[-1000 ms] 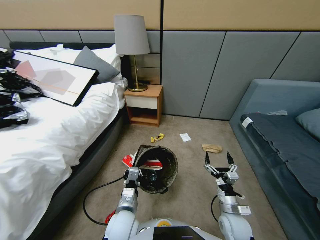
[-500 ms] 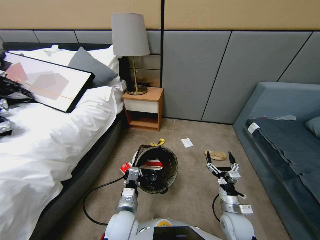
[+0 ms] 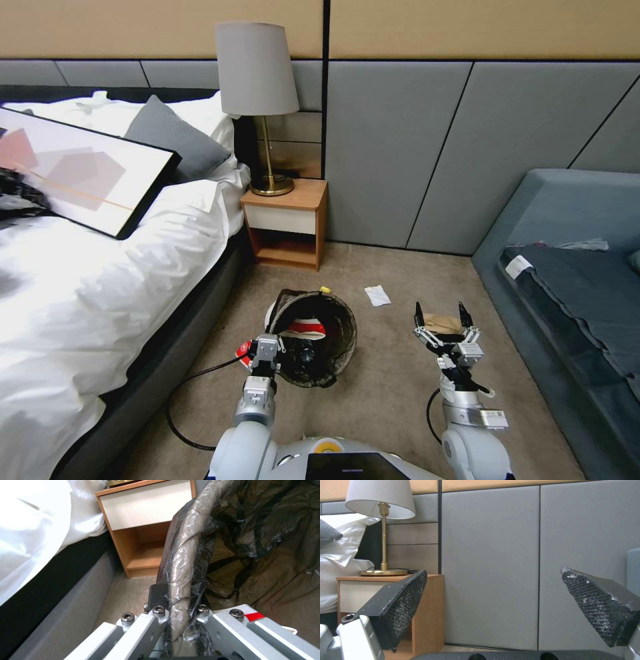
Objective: Pick up the trash bin, then pick up the garbage from the floor and place it into the trash bin.
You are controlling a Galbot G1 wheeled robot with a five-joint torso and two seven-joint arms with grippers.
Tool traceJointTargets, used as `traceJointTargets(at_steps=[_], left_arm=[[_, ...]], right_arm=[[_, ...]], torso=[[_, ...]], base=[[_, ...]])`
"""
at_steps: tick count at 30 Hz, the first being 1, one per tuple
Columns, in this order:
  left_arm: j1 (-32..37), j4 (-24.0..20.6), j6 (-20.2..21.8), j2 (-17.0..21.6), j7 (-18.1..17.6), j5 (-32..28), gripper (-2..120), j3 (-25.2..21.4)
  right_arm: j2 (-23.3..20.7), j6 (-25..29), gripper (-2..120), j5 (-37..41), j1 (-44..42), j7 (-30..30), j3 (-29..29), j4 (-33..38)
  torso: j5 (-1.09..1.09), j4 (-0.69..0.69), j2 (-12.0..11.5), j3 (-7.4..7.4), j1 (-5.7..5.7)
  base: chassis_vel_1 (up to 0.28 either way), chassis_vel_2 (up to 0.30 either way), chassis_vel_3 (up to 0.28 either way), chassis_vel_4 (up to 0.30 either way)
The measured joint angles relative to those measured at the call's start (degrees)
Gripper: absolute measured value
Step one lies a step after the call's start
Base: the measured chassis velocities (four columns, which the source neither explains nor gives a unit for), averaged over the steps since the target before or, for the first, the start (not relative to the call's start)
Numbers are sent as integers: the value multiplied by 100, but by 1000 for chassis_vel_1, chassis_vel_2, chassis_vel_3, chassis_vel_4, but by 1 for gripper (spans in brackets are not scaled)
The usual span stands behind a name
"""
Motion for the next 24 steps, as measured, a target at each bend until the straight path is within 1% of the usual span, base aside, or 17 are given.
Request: traceJointTargets(at_steps=[2, 8, 12, 24], left_arm=[[-2, 3, 0, -8, 0, 1, 0, 1], [-5, 9, -1, -18, 1, 7, 0, 4], [-6, 15, -1, -19, 2, 7, 0, 4], [1, 16, -1, -23, 5, 12, 0, 4]], right_arm=[[2, 5, 100, -2, 14, -1, 1, -20], [13, 23, 100, -2, 52, -22, 5, -48], [18, 118, 100, 29, 91, -142, 34, -96], [7, 204, 100, 30, 165, -271, 139, -148]], torso=[[3, 0, 0, 0, 0], [1, 0, 0, 0, 1], [1, 0, 0, 1, 1], [1, 0, 0, 0, 1]], base=[[-118, 128, 117, -138], [-123, 115, 119, -126], [-81, 85, 77, -69], [-4, 4, 4, -5]])
